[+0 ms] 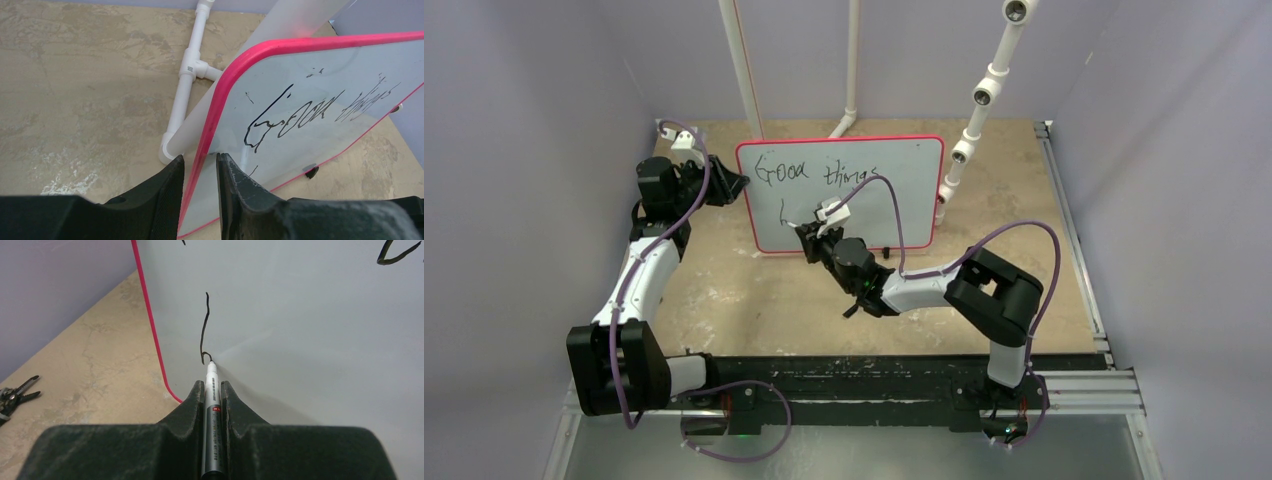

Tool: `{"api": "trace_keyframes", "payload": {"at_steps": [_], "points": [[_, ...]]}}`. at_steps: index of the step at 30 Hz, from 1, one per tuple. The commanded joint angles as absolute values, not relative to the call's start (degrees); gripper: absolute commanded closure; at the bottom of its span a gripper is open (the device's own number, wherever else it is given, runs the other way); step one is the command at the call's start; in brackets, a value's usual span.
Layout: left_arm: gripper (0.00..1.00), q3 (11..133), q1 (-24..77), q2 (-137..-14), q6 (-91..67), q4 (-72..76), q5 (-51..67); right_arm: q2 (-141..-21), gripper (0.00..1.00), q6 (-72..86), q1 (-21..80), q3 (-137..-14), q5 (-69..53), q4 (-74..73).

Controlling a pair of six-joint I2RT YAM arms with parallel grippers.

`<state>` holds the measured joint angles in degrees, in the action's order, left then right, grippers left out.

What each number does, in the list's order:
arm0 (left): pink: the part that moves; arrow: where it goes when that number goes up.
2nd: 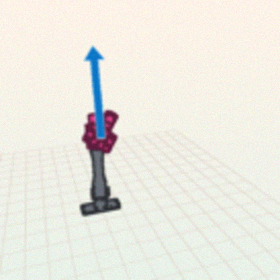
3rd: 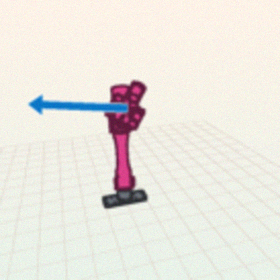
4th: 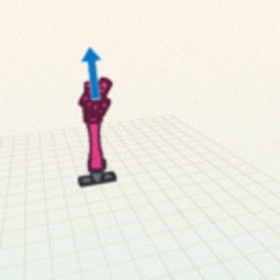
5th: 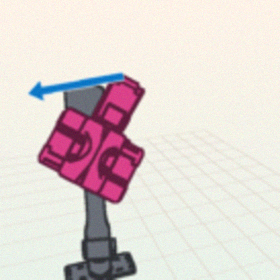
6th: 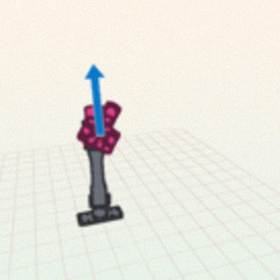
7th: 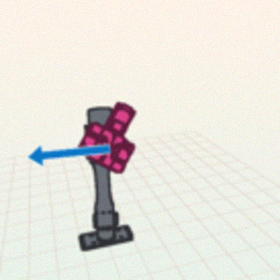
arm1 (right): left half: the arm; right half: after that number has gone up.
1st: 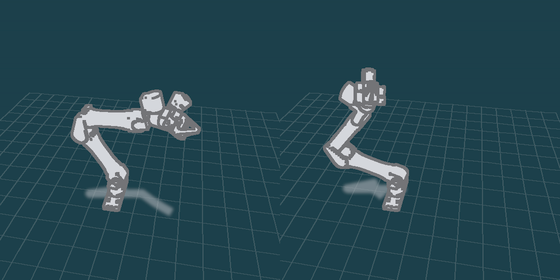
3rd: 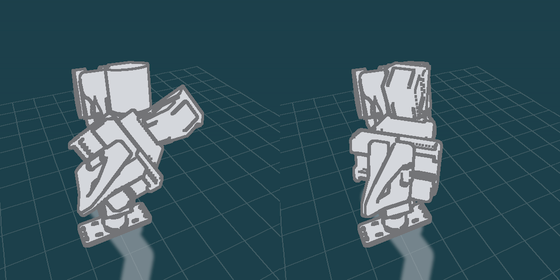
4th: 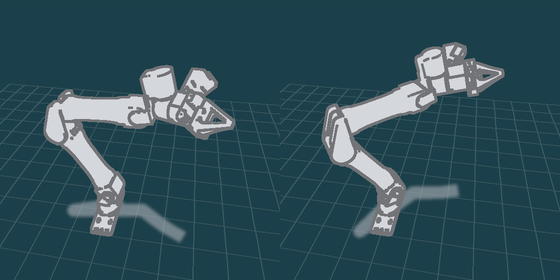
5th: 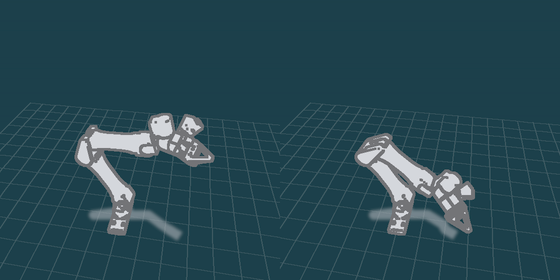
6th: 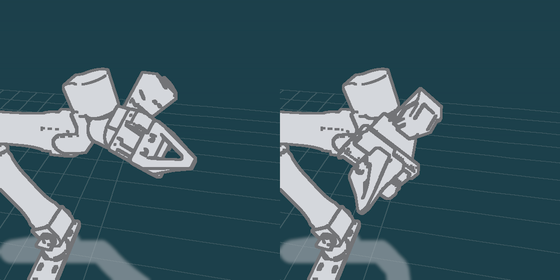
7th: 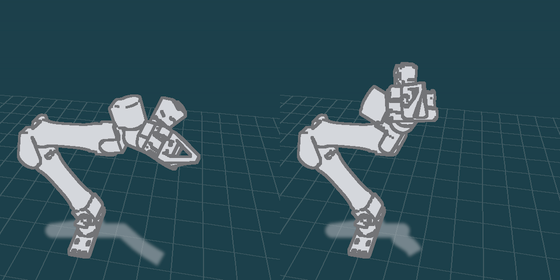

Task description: Write a sentence on the whiteboard

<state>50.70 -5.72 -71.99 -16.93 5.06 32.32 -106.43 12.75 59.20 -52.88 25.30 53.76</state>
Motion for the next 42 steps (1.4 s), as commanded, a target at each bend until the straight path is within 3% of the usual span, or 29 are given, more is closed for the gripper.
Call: {"api": "trace_keyframes", "payload": {"at_steps": [1, 29, 42], "points": [[0.7, 50.4, -5.7, -70.7, -16.7, 6.9, 32.7, -104.9, 1.0, 12.8, 59.2, -52.4, 27.6, 53.8], [0.7, 50.3, -5.7, -70.4, -16.7, 7.0, 32.7, -105.6, 1.0, 12.4, 59.7, -53.7, 27.2, 52.1], [0.71, 50.3, -5.7, -70.5, -16.6, 6.9, 32.6, -99.7, 1.0, 11.5, 59.9, -48.5, 24.9, 59.4]]}}
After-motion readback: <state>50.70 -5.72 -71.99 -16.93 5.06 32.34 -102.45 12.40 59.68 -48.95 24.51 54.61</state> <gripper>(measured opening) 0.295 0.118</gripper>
